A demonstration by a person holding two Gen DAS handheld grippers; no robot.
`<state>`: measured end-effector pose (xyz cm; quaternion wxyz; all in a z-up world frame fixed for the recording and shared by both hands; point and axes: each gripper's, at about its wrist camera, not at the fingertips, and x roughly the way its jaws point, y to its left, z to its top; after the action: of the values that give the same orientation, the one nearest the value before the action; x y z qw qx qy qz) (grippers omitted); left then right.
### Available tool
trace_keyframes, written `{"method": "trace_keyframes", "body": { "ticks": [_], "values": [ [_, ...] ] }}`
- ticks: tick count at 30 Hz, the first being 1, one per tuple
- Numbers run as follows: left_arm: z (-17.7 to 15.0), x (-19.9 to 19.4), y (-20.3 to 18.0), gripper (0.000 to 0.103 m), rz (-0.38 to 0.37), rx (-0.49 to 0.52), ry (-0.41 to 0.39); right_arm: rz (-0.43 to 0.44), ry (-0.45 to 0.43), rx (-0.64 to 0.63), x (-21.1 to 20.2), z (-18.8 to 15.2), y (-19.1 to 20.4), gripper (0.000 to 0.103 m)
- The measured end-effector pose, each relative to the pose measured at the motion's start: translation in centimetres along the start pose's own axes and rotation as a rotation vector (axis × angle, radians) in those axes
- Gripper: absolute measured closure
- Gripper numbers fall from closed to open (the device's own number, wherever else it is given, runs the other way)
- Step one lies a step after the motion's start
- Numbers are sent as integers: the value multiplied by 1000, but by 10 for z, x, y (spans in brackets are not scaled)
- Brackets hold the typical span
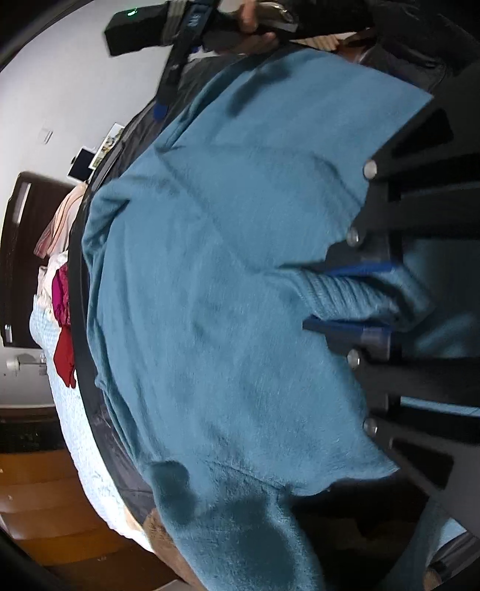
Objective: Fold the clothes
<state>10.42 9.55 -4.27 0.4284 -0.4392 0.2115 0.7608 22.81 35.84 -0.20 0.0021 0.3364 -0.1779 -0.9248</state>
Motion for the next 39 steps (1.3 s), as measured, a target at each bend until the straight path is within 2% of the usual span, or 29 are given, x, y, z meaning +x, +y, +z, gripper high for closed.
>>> {"method": "trace_keyframes", "body": {
  "ticks": [4,7,16,19,24,27,32,35,39],
  "values": [
    [2,-12,-13,86,50,14,-23,6,-11,22,-2,-1,-6,16],
    [15,-31,-15,87,72,-6,-81,11,-13,37,-2,-3,-12,16],
    [112,-126,-19,87,80,-66,-368,-3,-35,41,-13,-1,-23,16],
    [141,-150,-17,87,72,-89,-426,-30,-33,32,-15,0,-26,16],
    [169,-179,-8,87,62,-149,-488,-97,-27,8,-15,12,-32,16],
    [175,-190,1,87,39,-192,-512,-134,-5,5,-9,22,-40,16],
    [164,-199,9,87,29,-233,-533,-200,46,-11,12,41,-53,16],
    [154,-199,18,87,33,-261,-531,-235,80,-36,30,54,-58,16],
    [139,-188,32,87,25,-303,-492,-346,124,-84,67,79,-65,16]
  ]
}}
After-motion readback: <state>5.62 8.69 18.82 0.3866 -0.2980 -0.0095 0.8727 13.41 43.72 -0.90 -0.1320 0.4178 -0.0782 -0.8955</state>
